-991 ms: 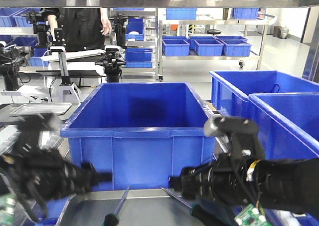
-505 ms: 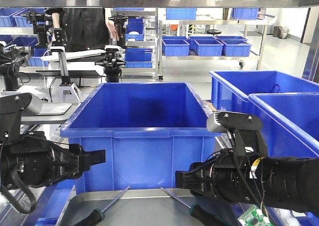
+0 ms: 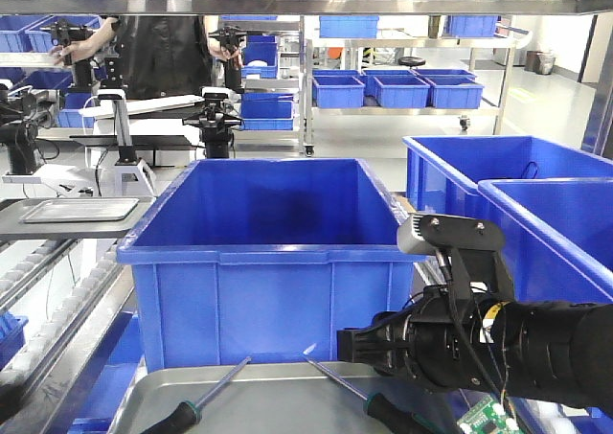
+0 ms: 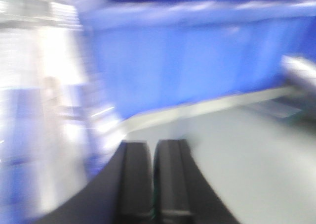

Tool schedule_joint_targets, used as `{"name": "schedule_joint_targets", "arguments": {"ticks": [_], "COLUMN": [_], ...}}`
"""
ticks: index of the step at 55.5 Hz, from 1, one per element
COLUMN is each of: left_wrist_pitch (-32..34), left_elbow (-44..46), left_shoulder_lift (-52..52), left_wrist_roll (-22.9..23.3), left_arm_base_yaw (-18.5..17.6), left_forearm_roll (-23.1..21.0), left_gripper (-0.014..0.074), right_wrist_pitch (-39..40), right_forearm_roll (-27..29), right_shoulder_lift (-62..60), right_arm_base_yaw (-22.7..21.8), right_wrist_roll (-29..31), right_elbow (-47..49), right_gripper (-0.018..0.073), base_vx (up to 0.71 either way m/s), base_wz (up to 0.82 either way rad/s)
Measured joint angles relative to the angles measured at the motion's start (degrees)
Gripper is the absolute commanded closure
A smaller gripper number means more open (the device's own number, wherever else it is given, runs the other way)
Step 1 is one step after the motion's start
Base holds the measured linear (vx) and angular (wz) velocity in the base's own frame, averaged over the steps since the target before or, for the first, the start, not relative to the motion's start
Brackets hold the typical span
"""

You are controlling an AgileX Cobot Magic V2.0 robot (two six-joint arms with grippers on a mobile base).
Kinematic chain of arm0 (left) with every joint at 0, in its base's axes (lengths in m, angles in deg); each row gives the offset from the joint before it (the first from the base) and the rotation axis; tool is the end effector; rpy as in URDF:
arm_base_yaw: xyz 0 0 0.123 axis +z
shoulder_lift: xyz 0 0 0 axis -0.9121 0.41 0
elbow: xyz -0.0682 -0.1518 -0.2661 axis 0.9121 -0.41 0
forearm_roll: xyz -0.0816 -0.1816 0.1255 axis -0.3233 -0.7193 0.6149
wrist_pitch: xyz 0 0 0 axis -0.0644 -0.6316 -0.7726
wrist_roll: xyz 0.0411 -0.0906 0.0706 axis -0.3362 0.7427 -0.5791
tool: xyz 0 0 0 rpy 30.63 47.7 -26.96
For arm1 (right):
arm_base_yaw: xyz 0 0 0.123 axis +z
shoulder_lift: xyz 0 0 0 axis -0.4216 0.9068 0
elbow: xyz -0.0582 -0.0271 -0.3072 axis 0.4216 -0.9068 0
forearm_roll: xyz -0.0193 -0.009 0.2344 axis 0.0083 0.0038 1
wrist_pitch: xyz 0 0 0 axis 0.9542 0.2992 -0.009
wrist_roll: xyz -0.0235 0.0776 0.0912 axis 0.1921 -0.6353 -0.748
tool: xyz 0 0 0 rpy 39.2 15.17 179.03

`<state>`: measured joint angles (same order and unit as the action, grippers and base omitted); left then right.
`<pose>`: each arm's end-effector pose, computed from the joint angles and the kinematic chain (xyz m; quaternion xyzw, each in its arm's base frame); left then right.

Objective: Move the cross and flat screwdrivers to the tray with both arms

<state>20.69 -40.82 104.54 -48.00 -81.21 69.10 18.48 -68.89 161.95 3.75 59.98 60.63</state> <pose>0.1266 -0.0413 0.3171 0.0715 0.8208 -0.1322 0.5511 0.2580 0.1539 0.3413 -0.0994 0.8779 0.2242 0.4113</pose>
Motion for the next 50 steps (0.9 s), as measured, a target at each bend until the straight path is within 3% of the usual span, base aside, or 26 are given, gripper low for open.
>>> {"name": "schedule_joint_targets", "arguments": {"ticks": [7, 19, 28, 50], "left_wrist_pitch": [0.1, 2.9, 7.6, 8.9], "left_elbow": [-8.9, -23.6, -32.0, -32.6], "left_shoulder_lift": [-12.6, -29.1, -38.2, -40.1], "left_wrist_roll": [0.8, 0.8, 3.4, 4.4], "left_arm_base_yaw": [4.7, 10.6, 12.0, 12.7], "left_forearm_roll": [3.5, 4.2, 4.2, 4.2], "left_gripper": [0.0603, 0.0602, 0.0602, 0.0602], "right_wrist_pitch": [0.0, 0.0, 0.0, -0.2], "right_forearm_roll": [0.0, 0.0, 0.0, 0.0], "right_shoulder_lift": [0.0, 0.0, 0.0, 0.0], "right_arm_base_yaw": [0.0, 0.0, 0.0, 0.0], "right_wrist_roll": [0.0, 0.0, 0.0, 0.0], "right_elbow": [0.0, 0.0, 0.0, 0.0], "right_gripper": [0.0274, 0.0305, 0.0320, 0.0318], "base_vx": [0.00, 0.00, 0.00, 0.00], "base_wz": [0.00, 0.00, 0.00, 0.00]}}
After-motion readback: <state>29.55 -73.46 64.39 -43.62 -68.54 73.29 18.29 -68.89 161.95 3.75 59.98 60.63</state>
